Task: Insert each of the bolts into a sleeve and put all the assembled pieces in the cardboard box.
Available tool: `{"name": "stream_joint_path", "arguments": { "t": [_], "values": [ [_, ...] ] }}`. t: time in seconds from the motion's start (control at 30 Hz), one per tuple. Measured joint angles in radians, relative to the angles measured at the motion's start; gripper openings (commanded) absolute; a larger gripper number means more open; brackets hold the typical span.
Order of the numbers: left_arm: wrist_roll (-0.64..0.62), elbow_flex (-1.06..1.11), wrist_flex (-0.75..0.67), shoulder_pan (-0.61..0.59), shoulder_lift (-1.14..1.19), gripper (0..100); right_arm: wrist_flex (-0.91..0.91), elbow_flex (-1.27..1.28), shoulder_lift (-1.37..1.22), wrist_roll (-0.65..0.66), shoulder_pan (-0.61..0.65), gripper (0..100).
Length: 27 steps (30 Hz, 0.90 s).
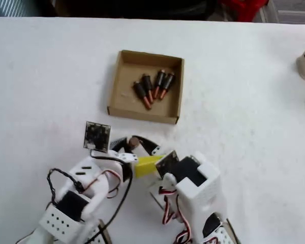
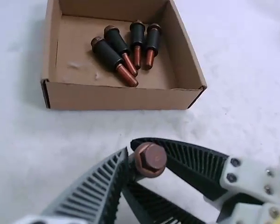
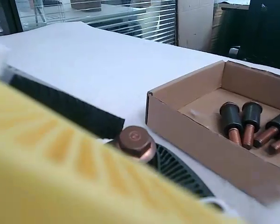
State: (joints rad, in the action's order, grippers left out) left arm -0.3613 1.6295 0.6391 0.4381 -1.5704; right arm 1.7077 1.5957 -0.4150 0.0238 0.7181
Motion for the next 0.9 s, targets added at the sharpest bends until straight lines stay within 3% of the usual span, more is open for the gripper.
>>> {"name": "stream_joint_path", "arguments": {
  "t": [0.47, 0.57, 0.77, 0.9],
  "values": [
    [-0.038, -0.164, 0.008, -0.153, 0.000, 53, 0.000, 0.000, 0.000, 0.000, 0.000, 1.5],
    [-0.038, -0.195, 0.058, -0.195, 0.000, 43, 0.000, 0.000, 0.000, 0.000, 0.000, 1.5],
    [-0.038, -0.262, 0.109, -0.264, 0.000, 3, 0.000, 0.000, 0.000, 0.000, 0.000, 1.5],
    [-0.037, -0.290, 0.109, -0.334, 0.000, 7, 0.000, 0.000, 0.000, 0.000, 0.000, 1.5]
  ]
}}
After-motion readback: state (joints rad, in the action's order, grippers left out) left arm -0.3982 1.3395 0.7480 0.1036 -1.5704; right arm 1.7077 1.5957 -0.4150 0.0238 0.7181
